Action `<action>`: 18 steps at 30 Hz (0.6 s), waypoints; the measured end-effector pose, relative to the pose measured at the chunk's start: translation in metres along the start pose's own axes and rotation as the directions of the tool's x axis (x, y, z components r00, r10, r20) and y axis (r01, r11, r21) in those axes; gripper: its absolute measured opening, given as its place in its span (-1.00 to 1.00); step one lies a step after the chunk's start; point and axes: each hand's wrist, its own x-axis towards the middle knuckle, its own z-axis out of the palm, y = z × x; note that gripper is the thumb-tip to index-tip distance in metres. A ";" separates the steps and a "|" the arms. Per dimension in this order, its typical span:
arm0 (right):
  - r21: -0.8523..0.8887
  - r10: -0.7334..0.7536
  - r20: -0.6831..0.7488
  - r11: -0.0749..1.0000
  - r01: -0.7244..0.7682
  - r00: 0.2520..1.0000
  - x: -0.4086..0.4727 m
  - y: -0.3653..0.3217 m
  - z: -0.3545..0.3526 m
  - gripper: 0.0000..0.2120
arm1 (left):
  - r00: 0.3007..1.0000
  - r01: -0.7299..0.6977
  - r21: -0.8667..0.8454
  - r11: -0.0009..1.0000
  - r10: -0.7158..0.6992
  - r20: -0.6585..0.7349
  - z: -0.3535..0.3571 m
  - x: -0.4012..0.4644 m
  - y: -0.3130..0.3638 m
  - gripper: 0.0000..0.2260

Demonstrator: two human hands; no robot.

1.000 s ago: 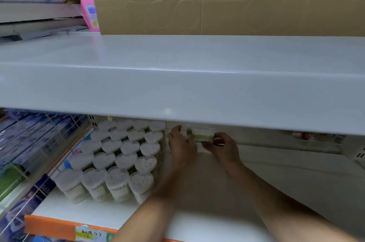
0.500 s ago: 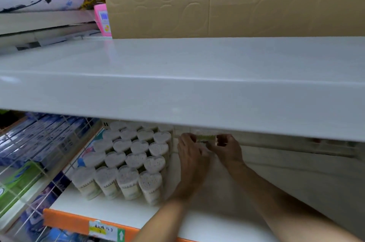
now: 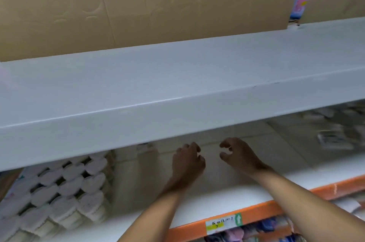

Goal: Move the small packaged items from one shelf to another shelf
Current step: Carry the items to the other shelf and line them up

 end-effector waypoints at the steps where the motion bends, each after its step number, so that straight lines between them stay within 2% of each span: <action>1: -0.032 0.015 0.031 0.999 -0.014 0.999 -0.007 0.011 -0.011 -0.69 | 0.999 -0.028 0.017 0.999 0.028 0.023 0.003 0.001 0.010 -0.72; 8: -0.233 0.180 0.237 0.964 -0.124 0.955 -0.035 0.075 -0.088 -0.56 | 0.977 -0.172 -0.002 0.985 0.171 0.127 0.024 0.011 0.093 -0.73; 13: -0.287 0.263 0.240 0.939 -0.191 0.934 -0.050 0.113 -0.132 -0.52 | 0.972 -0.186 -0.035 0.982 0.189 0.140 0.042 0.015 0.156 -0.71; 18: -0.325 0.258 0.240 0.930 -0.173 0.936 -0.066 0.153 -0.172 -0.49 | 0.968 -0.175 -0.053 0.983 0.181 0.171 0.066 0.013 0.220 -0.70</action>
